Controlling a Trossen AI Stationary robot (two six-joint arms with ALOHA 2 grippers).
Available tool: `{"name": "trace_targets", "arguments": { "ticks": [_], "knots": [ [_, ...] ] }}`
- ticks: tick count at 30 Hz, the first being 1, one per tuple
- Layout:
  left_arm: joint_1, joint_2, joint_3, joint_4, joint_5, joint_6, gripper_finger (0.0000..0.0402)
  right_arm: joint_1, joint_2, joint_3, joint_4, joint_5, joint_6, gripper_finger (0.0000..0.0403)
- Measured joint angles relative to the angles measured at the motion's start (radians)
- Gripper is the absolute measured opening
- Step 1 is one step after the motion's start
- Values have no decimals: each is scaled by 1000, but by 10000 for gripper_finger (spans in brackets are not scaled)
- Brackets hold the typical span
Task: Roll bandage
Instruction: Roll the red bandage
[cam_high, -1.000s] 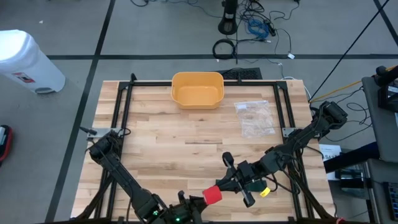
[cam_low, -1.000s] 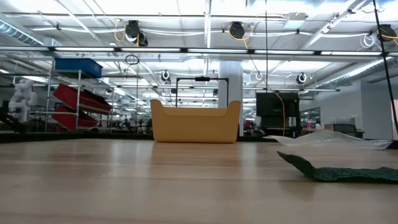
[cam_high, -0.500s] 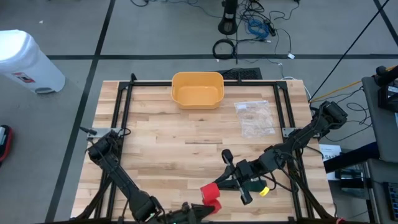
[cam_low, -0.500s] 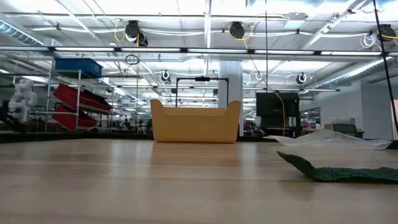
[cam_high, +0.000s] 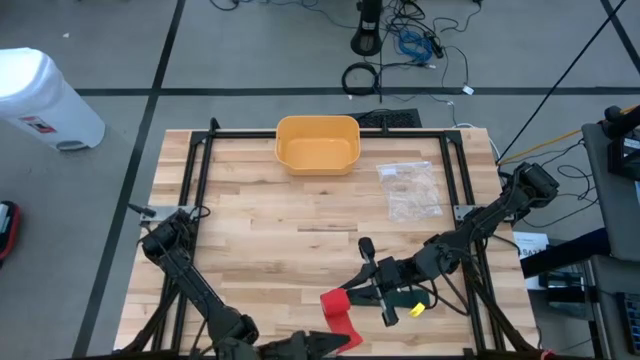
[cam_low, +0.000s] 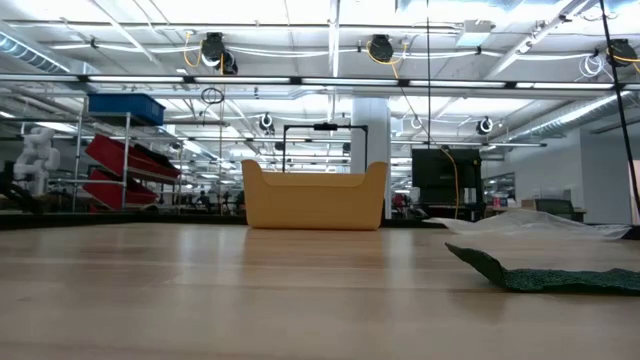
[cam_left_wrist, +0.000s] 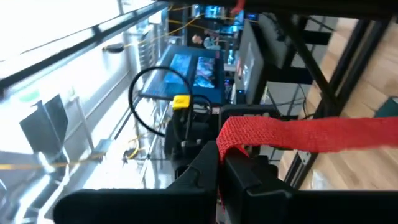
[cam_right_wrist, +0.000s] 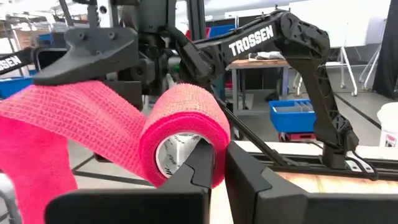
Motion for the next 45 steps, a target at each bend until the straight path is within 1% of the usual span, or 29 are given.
{"name": "trace_targets", "arguments": {
  "ticks": [4,10,16,21,25,28,31,34,41,43,45],
  "knots": [
    [6,0,0,69,-10,-10,6,0,0,0,0,2,0,18],
    [6,0,0,191,-75,-10,6,0,0,0,1,3,2,18],
    [10,0,0,267,-91,-14,6,3,0,0,1,3,18,18],
    [16,0,0,266,-129,-115,6,7,0,0,-2,3,26,18],
    [17,0,0,272,-137,-196,6,19,0,0,-8,1,28,18],
    [21,0,0,339,-173,-242,6,34,0,0,-11,2,29,18],
    [33,0,0,366,-216,-297,6,49,0,0,-12,5,35,18],
    [44,0,0,366,-229,-396,6,60,0,0,-15,7,37,18],
    [55,0,0,366,-233,-685,6,68,0,0,-49,7,70,18],
    [52,0,0,364,-234,-733,9,68,0,0,-65,5,84,18],
    [43,0,0,357,-240,-743,20,73,0,0,-74,4,88,18]
  ]
}}
